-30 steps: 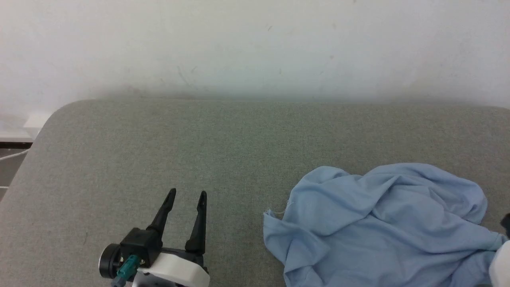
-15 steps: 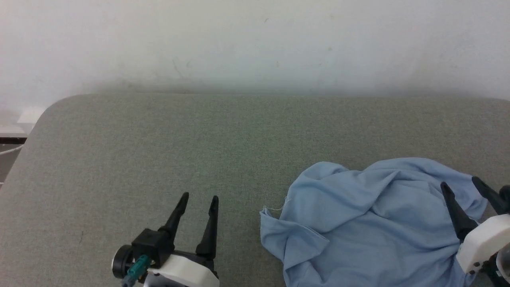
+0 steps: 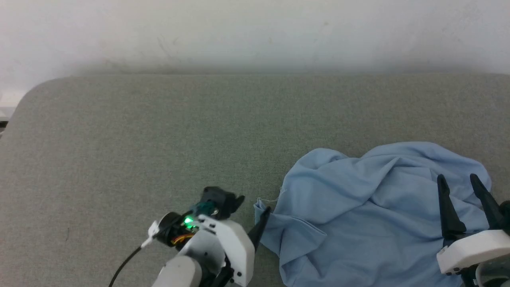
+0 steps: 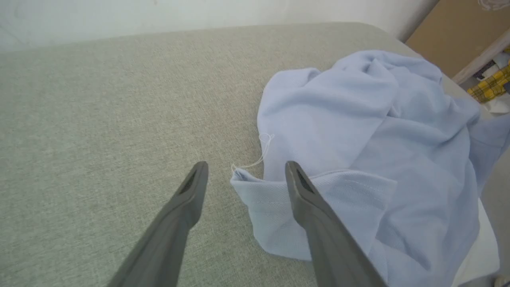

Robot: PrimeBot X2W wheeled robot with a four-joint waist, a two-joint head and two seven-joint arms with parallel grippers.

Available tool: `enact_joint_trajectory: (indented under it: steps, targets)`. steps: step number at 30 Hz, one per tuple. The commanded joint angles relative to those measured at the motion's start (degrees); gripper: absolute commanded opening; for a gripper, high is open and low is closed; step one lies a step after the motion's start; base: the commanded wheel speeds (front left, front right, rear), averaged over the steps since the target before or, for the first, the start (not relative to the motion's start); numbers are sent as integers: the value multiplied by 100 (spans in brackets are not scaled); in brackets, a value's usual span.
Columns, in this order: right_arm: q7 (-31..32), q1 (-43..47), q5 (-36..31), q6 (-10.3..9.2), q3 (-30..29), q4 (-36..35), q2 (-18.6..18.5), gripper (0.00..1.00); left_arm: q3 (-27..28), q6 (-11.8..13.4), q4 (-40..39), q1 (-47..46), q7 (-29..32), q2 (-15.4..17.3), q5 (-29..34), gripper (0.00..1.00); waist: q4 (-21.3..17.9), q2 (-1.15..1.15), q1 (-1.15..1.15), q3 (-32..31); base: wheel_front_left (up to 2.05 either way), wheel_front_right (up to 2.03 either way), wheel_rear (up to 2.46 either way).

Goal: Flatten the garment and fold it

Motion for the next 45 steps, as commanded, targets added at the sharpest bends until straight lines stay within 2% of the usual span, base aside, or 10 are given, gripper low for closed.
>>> enact_joint_trajectory:
  steps: [1,4,10,15,19,20,21,31,44,45]
  targets:
    - [-38,-19,-54,-5,18,38,33,100,-76,-37,-70,-148,267,36,-65,100,-68,0,-1,160,0,0,0]
    - [-102,-119,-122,-5,71,128,54,100,-265,-39,-217,-412,1073,76,-136,100,-119,0,-1,289,0,0,0]
    - [-197,-311,-123,-5,227,271,152,100,-526,31,-186,-804,2025,246,99,100,-220,0,-1,533,0,0,0]
    - [-265,-442,-81,-5,328,287,211,100,-669,119,-48,-911,2537,537,428,100,-292,0,-1,680,0,0,0]
    - [-338,-491,-89,-5,353,333,240,100,-780,68,49,-806,2846,631,268,98,-297,0,-1,764,0,0,0]
    - [-356,-500,-93,-5,362,353,246,100,-805,53,60,-779,2904,641,191,33,-295,0,-1,779,0,0,0]
    - [-372,-508,-100,-5,371,375,250,100,-816,41,55,-756,2940,647,106,0,-290,0,-1,789,0,0,0]
    - [-445,-548,-171,-5,427,539,248,100,-226,209,-181,-890,2071,906,-98,0,-125,0,-1,566,0,0,0]
    - [-354,-470,-176,-5,551,551,216,100,1168,875,361,-785,76,1298,-327,0,77,0,-1,399,0,0,0]
    - [-343,-468,-175,-5,560,556,211,100,1204,879,486,-738,-8,1284,-369,71,80,0,-1,404,0,0,0]
